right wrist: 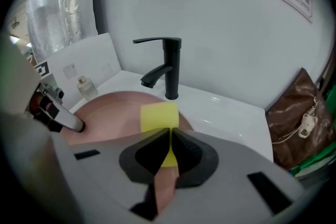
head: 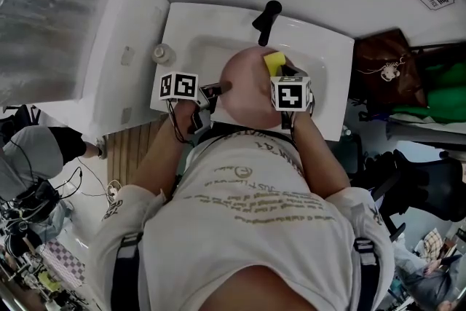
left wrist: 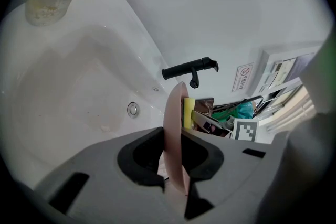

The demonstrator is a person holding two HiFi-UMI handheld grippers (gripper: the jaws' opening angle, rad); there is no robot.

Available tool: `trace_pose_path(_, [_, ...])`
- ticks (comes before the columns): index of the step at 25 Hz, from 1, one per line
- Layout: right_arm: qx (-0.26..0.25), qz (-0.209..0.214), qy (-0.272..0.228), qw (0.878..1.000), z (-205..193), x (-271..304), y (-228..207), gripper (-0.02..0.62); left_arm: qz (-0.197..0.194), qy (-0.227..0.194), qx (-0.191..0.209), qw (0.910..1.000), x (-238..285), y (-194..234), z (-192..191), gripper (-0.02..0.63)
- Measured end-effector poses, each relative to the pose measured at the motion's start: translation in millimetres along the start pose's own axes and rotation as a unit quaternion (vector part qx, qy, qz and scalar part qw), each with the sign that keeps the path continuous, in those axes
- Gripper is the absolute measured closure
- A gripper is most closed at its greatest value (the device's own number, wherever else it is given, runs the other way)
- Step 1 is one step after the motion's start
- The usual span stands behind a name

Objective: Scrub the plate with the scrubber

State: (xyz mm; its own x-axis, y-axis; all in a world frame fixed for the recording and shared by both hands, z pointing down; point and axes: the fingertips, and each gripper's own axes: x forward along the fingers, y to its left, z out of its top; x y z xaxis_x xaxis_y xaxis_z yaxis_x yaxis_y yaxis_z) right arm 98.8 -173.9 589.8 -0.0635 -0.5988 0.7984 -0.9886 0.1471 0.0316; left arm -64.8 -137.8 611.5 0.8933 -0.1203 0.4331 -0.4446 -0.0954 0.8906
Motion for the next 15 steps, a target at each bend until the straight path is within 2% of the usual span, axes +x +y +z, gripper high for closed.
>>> trace_pose_path(5, [-0.01, 0.021, -0.002, 1.0, 4, 7, 15, 0.558, 0.0, 0.01, 0.005, 0.9999, 1, 0, -8, 0.537])
trace_pose_path(15, [-0.052, 0.097, 0.002, 0.994, 10, 19, 73, 0.558, 0.016, 0.009, 0.008, 0.9998, -4, 8, -11, 0.537])
